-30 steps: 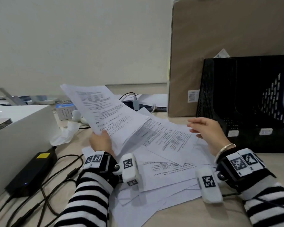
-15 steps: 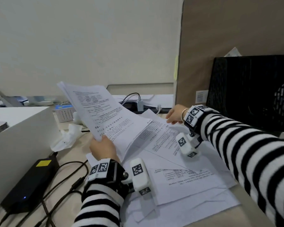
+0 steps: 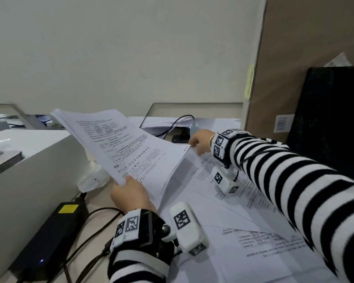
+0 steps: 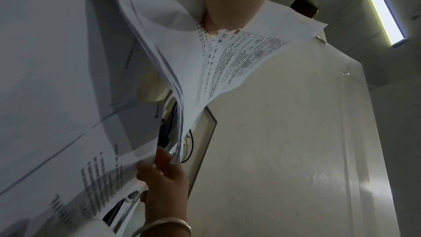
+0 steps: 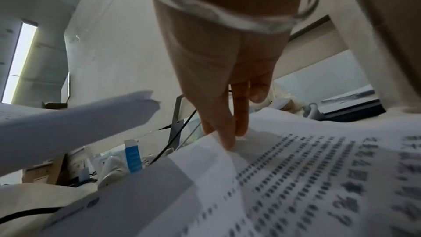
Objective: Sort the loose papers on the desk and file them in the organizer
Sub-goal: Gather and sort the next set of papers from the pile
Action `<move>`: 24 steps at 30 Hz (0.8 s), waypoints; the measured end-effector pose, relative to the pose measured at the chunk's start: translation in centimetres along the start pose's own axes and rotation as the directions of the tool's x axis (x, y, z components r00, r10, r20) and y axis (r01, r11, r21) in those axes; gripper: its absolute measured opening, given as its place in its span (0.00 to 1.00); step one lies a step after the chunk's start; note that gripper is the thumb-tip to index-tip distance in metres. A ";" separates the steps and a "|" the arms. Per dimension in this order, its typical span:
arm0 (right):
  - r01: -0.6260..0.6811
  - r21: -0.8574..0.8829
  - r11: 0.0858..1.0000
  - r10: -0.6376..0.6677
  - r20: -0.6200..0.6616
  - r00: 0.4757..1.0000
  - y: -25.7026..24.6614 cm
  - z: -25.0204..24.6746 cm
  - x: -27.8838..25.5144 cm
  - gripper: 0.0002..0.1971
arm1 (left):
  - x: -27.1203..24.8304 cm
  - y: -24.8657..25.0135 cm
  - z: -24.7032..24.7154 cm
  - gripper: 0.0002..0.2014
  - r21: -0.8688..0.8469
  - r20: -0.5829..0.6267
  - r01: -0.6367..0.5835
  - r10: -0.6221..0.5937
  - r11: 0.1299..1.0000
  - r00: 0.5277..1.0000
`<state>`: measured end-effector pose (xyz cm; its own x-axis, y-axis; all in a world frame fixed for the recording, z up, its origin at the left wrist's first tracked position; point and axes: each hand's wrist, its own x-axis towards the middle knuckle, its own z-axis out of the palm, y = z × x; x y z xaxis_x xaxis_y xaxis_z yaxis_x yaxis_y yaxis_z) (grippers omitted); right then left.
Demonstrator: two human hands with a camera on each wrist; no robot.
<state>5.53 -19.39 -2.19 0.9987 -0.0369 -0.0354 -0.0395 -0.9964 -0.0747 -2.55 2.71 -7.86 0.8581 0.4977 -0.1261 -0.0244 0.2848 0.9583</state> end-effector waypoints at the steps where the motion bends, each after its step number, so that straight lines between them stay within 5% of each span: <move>1: -0.009 -0.006 1.000 0.009 0.011 1.000 0.0 0.0 0.1 0.18 | 0.0 0.0 0.0 0.15 -0.014 -0.002 -0.004 0.004 1.000 1.000; 3: -0.029 -0.039 0.999 0.029 -0.014 0.999 0.0 -0.4 -0.1 0.10 | 0.1 0.0 0.1 0.15 -0.068 0.005 0.004 -0.003 0.998 1.000; 6: -0.142 -0.078 0.987 0.120 -0.241 0.963 1.2 -2.4 -1.1 0.06 | 0.0 0.3 0.2 0.15 -0.133 0.025 0.030 -0.027 0.991 0.999; 9: -0.305 0.074 0.950 0.300 -0.489 0.819 3.9 -6.0 -3.5 0.10 | 0.2 0.5 0.3 0.17 -0.178 0.023 0.041 -0.038 0.983 0.999; 13: -0.325 0.480 0.815 0.572 -0.573 0.587 8.4 -9.6 -8.6 0.07 | 0.5 0.3 0.4 0.18 -0.178 -0.011 0.025 -0.027 0.984 1.000; 15: -0.237 0.711 0.662 0.695 -0.465 0.548 9.5 -9.8 -11.7 0.07 | 0.3 0.2 0.4 0.17 -0.164 0.006 0.022 -0.022 0.986 1.000; 18: 0.085 0.971 0.225 0.741 -0.227 0.632 8.8 -7.4 -16.6 0.10 | -0.7 0.3 0.4 0.17 -0.119 0.049 0.004 0.002 0.993 0.999; 21: 0.295 0.936 -0.194 0.701 -0.078 0.709 6.4 -3.3 -20.5 0.09 | -1.6 0.3 0.6 0.17 -0.083 0.130 -0.001 0.012 0.997 0.991; 24: 0.372 0.830 -0.416 0.675 0.008 0.738 4.4 0.0 -22.3 0.07 | -2.3 0.1 0.9 0.17 -0.016 0.294 0.031 -0.025 0.999 0.955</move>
<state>-16.88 -22.99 -1.78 0.7101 -0.6991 -0.0841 0.3610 0.4639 -0.8090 -4.10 0.87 -7.25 0.9713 0.2276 -0.0691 -0.0058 0.3132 0.9497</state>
